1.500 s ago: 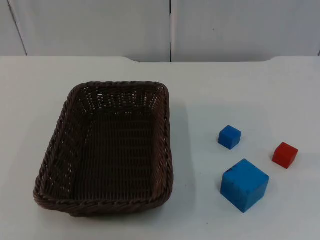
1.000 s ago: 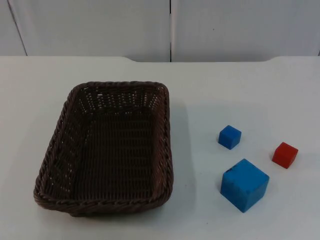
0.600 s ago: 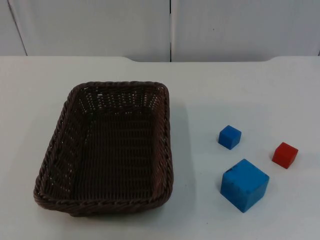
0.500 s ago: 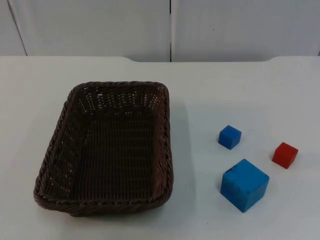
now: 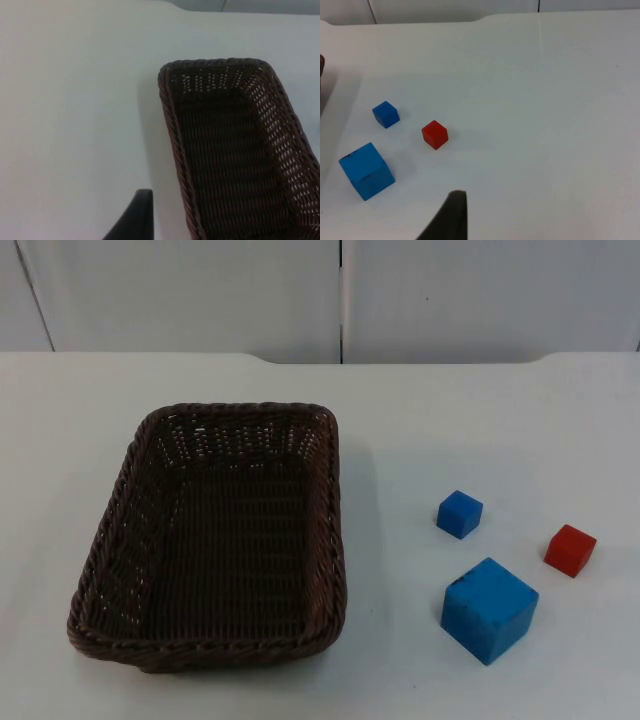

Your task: Pick up the basket with the left hand and place the largest block into the basket with the right hand.

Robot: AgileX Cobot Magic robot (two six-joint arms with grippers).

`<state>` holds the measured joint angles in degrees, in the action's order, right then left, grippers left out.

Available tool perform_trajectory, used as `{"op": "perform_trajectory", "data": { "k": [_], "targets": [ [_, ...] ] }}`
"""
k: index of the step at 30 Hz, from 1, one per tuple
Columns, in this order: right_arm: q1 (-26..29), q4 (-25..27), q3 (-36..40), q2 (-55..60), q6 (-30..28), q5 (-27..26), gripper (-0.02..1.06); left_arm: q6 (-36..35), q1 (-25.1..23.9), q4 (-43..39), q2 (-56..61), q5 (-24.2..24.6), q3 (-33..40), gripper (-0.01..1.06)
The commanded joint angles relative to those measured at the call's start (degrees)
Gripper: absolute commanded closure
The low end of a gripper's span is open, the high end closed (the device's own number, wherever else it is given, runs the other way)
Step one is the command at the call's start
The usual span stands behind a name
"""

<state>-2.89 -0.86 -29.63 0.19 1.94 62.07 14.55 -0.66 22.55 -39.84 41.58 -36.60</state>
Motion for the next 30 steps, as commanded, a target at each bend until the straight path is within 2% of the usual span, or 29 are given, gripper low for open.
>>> {"op": "perform_trajectory", "data": {
  "k": [1, 9, 12, 24, 30],
  "targets": [
    [0.4, -0.2, 0.1, -0.2, -0.3, -0.3, -0.01, 2.1, 0.0, 3.0, -2.7, -0.4, -1.3, 0.00],
    [0.4, -0.2, 0.1, -0.2, -0.3, -0.3, -0.01, 8.6, 0.0, 9.9, -9.0, -1.0, -3.1, 0.00],
    [0.4, -0.1, 0.1, -0.2, -0.3, -0.3, -0.01, 12.7, 0.0, 14.5, -11.8, -3.3, -3.2, 0.00],
    [0.4, 0.0, 0.1, -0.2, -0.3, -0.3, -0.01, 14.2, 0.1, 16.4, -21.5, -7.6, -3.2, 0.00],
    [0.4, 0.0, 0.1, -0.2, -0.3, -0.3, -0.01, 14.2, 0.1, 16.6, -27.3, -7.6, -5.4, 0.00]
  ]
}}
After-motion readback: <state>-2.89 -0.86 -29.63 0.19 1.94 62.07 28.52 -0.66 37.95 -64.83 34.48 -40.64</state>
